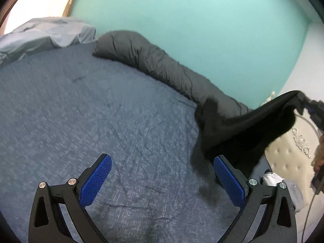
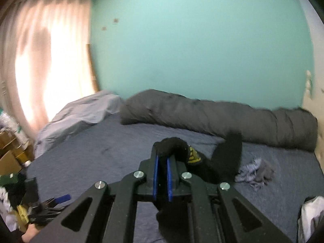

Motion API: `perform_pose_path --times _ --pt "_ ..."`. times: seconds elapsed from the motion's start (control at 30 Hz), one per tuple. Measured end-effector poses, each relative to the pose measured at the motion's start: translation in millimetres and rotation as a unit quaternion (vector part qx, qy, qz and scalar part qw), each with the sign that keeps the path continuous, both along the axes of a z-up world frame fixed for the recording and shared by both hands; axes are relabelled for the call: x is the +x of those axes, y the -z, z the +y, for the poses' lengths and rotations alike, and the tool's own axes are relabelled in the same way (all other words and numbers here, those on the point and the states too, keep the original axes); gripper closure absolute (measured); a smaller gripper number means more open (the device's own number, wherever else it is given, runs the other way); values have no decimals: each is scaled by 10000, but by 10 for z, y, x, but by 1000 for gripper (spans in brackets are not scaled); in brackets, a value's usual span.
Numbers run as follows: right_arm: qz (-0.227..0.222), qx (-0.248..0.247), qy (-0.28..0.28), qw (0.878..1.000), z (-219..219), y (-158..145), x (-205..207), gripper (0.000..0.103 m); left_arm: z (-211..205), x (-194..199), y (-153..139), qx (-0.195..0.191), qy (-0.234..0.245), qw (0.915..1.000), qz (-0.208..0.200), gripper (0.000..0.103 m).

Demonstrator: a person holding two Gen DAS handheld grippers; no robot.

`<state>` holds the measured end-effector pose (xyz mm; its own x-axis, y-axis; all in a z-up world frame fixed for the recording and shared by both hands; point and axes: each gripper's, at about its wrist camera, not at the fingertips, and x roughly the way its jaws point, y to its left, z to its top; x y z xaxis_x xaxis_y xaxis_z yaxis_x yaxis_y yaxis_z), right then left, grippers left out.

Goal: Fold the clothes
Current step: 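Lift the black garment with the right tool and drag it across the bed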

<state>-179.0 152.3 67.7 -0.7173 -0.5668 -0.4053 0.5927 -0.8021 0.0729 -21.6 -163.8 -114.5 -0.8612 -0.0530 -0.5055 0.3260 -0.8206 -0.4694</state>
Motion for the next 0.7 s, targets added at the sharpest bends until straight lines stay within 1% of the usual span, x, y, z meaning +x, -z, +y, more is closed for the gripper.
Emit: perform_pose_path --times 0.03,0.1,0.17,0.2,0.27,0.33,0.47,0.5,0.53,0.57,0.63,0.7 --pt "-8 43 -84 10000 -54 -70 103 97 4 53 -66 -20 0 10000 21 0" --pt "-199 74 -237 9995 -123 -87 223 97 1 158 -200 -87 29 10000 14 0" --pt "-475 57 -338 9983 -169 33 310 96 -3 250 -275 -131 38 9999 19 0" --pt "-704 81 -379 9968 -196 146 339 96 -7 302 -308 -143 37 9999 13 0" --pt "-1180 121 -361 9923 -229 496 375 96 -21 410 -332 -139 28 9999 -49 0" --pt "-1488 174 -321 9882 -247 820 412 95 -27 490 -312 -116 78 9998 -135 0" --pt "-2101 33 -396 9769 -223 1473 508 91 -15 566 -213 -134 131 9994 -282 0" --pt "-2207 107 -338 9747 -221 1626 555 89 -6 560 -174 -111 156 9993 -330 0" --pt "-2300 185 -284 9726 -219 1766 598 83 2 552 -141 -76 169 9992 -358 0" --pt "-2342 278 -242 9715 -214 1855 627 73 15 538 -101 -32 190 9991 -384 0" --pt "-2383 467 -162 9699 -163 2046 679 70 50 497 -4 45 261 9987 -428 0" --pt "-2396 570 -84 9692 -64 2221 703 64 112 453 94 91 330 9982 -484 0"
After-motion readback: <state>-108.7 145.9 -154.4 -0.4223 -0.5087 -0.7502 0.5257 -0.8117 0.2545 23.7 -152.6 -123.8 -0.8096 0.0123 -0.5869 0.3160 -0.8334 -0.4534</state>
